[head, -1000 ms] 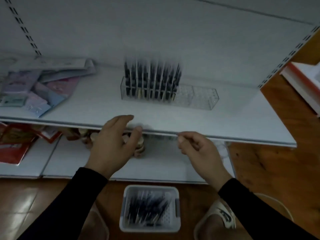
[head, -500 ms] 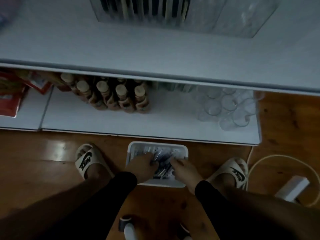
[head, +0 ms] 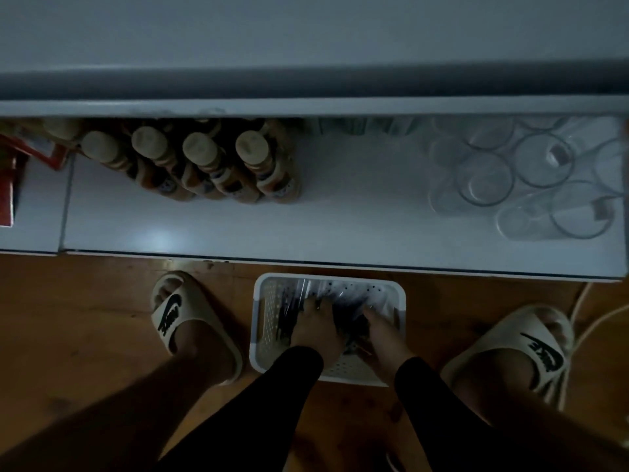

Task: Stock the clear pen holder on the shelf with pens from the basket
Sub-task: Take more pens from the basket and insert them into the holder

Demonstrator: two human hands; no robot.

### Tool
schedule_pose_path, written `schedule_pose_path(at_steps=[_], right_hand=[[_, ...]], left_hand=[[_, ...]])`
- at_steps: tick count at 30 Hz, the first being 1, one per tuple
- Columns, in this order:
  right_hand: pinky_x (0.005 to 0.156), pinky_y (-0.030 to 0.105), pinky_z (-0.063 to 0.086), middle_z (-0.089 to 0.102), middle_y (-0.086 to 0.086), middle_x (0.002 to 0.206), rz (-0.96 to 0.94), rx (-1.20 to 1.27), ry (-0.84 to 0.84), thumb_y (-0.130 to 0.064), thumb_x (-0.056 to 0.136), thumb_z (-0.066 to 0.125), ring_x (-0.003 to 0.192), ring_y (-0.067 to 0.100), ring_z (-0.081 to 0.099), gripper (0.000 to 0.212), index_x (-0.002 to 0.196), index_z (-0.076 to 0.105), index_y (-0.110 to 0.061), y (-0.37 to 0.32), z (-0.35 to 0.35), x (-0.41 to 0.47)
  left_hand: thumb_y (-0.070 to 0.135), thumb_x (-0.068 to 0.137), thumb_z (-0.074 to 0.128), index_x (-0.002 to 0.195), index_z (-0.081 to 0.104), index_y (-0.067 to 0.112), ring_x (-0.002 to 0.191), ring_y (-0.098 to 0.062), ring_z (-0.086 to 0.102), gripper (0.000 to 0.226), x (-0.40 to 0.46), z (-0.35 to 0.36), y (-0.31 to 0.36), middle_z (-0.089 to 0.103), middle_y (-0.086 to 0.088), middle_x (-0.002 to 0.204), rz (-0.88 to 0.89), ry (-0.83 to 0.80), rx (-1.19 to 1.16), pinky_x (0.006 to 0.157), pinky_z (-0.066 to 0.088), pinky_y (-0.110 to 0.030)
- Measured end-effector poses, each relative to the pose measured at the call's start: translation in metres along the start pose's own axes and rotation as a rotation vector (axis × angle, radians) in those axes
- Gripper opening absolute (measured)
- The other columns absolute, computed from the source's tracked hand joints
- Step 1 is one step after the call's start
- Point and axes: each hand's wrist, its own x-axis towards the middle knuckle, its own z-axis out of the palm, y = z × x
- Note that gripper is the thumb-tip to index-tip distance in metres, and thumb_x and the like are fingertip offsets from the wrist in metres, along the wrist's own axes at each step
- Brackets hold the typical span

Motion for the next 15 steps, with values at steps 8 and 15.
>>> schedule_pose_path(at_steps=[8,15], right_hand=[[0.101,0.048,0.047,0.065,0.010,0.118,-0.004,0.147,-0.092,-0.043,0.100,0.041,0.108,0.025,0.062,0.035,0.115,0.060,-0.016,-0.006,0.002,0.003],[0.096,0.046,0.050,0.062,0.015,0.125,0.029,0.237,-0.117,-0.047,0.097,0.045,0.113,0.029,0.060,0.050,0.130,0.054,-0.011,-0.005,0.000,0.006]], left_hand=[[0.019,0.089,0.059,0.147,0.019,0.012,0.135,-0.031,0.033,0.071,0.009,0.010,0.009,0.029,-0.014,0.150,0.011,0.041,-0.143,0.107,0.038,-0.042],[0.028,0.086,0.063,0.145,0.020,0.009,0.129,-0.035,0.033,0.075,0.023,0.014,0.013,0.027,-0.018,0.143,-0.012,-0.010,0.046,0.108,0.037,-0.040]])
